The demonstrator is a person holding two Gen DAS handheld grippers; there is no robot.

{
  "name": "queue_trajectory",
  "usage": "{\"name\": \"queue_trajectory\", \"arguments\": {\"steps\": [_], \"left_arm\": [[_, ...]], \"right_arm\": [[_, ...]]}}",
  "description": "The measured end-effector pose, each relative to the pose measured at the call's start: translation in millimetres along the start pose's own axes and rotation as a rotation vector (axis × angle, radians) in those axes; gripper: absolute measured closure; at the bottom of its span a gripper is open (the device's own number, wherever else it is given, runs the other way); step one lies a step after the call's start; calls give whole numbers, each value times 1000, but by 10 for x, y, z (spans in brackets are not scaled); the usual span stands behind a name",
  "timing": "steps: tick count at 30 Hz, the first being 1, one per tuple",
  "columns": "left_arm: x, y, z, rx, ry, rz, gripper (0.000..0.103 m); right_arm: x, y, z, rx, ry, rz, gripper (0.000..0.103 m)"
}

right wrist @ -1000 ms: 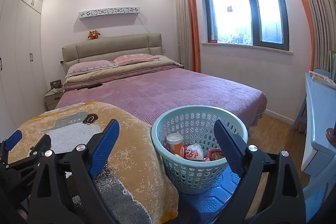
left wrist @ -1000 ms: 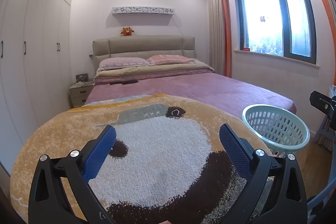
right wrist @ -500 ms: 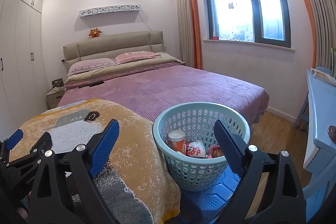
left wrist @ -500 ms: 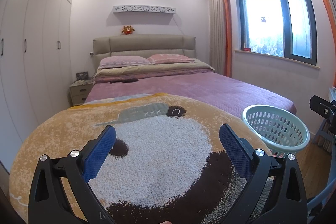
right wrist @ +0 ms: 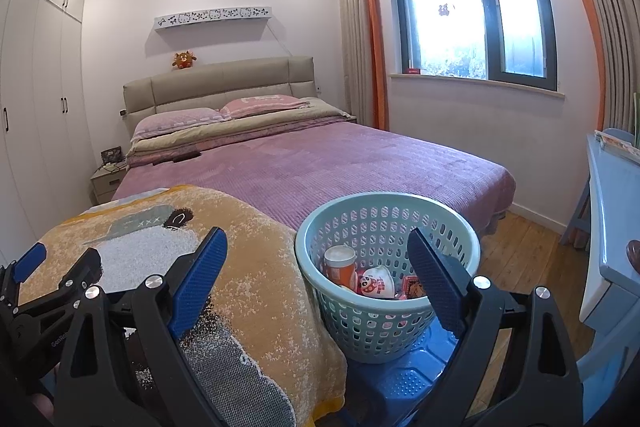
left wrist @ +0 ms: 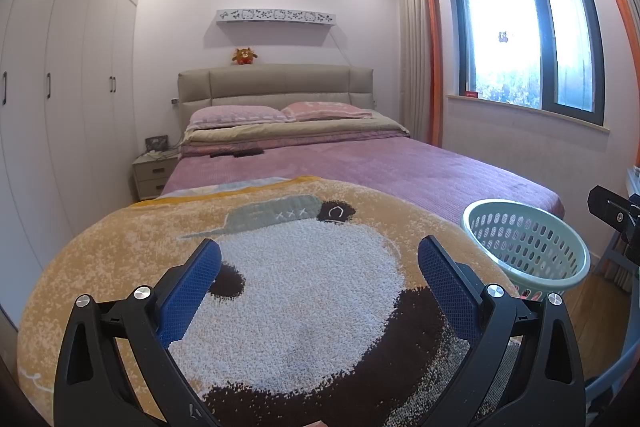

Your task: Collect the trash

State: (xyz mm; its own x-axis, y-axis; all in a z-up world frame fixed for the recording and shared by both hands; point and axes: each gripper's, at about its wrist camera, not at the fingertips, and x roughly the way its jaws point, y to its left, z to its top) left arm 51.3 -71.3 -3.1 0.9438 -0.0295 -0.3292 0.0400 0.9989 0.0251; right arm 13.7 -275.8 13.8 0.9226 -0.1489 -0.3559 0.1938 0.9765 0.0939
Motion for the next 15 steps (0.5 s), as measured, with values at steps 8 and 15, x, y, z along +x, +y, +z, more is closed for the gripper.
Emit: {"name": "queue_trajectory", "arguments": {"steps": [8,15], "left_arm": [[-8,-13,-11,-3,4,2,7],[-1,-12,-10,-5,6,2,7]], "right_arm": [[9,-18,6,1,4,3,16],[22,-24,13,0,9,9,16]]}}
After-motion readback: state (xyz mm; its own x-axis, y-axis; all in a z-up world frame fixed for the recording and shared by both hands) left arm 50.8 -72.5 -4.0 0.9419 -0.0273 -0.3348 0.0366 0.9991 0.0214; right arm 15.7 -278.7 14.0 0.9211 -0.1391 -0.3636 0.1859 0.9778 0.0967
